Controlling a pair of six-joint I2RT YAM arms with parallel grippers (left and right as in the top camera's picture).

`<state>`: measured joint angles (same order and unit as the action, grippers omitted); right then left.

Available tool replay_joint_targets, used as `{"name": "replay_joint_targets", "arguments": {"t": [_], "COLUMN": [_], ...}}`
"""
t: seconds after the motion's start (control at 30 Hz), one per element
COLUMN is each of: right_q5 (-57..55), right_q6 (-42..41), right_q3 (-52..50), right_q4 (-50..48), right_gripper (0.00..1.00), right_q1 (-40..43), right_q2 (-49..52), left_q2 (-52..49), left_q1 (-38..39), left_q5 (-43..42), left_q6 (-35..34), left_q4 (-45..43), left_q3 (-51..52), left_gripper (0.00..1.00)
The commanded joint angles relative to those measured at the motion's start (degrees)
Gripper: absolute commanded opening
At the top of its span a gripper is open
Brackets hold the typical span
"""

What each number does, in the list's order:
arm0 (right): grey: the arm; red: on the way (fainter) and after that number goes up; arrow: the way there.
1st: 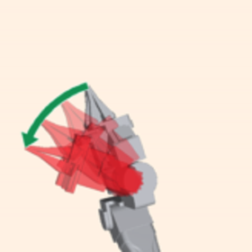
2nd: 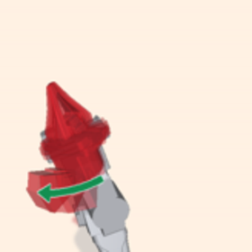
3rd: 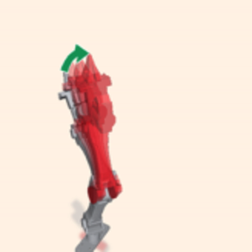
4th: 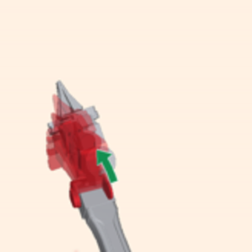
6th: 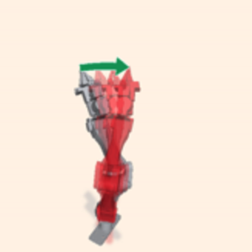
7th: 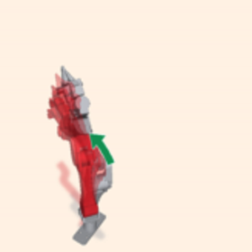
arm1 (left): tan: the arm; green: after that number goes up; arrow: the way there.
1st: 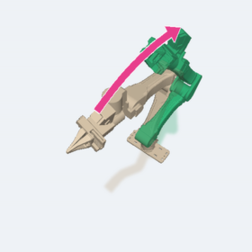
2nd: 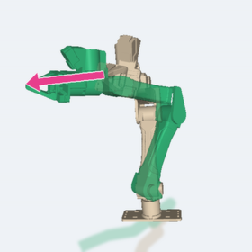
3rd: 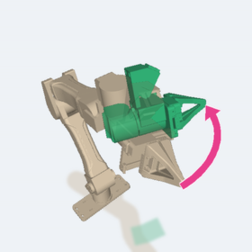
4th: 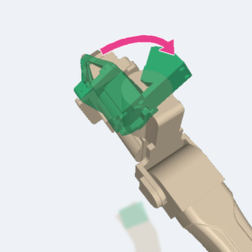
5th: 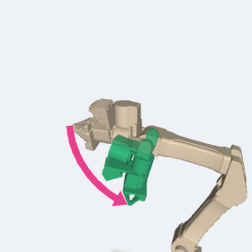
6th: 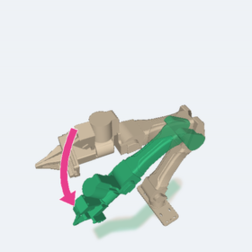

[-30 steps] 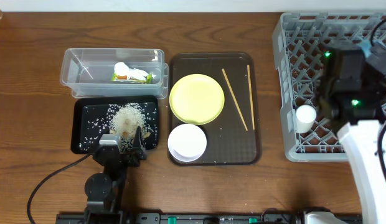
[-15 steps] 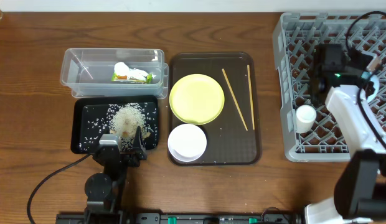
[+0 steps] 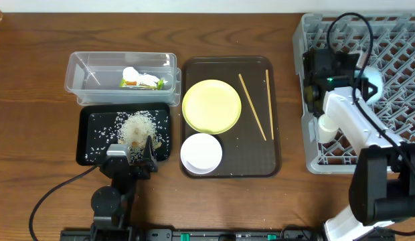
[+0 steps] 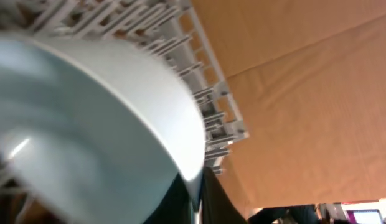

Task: Sort waste into correct bins and load items into the dishwasher rack
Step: 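Lift the blue bowl and place it upright in the rack, then reach right gripper to the pink bowl and grasp its rim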

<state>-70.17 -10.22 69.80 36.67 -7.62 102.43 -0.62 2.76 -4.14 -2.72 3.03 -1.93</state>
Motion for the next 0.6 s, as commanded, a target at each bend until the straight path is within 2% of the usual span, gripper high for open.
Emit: {"name": "replay_joint_targets", "arguments": {"t": [0.0,0.13,0.27,0.33,0.43,0.57], "right_q5": [3.7,6.4,18.2,28.7,50.3,77.0], "right_q6": [1.1,1.1,1.0,0.9,-0.5,-1.6], "right_q3": [0.2,0.3,0.7,0.7,0.7,0.7], "right_q4": [0.4,0.5,1.5,2.4,3.7,2.4], "right_gripper": [0.25,0.42,0.52,0.53,0.49,0.47], "right_q1": [-2.2,-5.4,-8.5,-10.0,-12.4,-16.2], "right_q2": [1.5,-1.2,-7.4,-11.2,-16.4,-18.8], "left_q2": [0.4,0.4,0.4,0.4,0.4,0.4], "left_q1": [-0.2,-0.2,-0.2,-0.2,-0.2,-0.2], "left_q5": [-0.4,-0.4,-0.4,-0.4,-0.4,-0.4], "left_q6": [0.6,0.6,0.5,0.6,0.6,0.6], "left_q4": [0.8,0.8,0.8,0.8,0.8,0.8], "left_q3": [1.6,1.6,1.6,1.6,1.6,1.6], "left_gripper": [0.90,0.90,0.90,0.90,0.90,0.90]}}
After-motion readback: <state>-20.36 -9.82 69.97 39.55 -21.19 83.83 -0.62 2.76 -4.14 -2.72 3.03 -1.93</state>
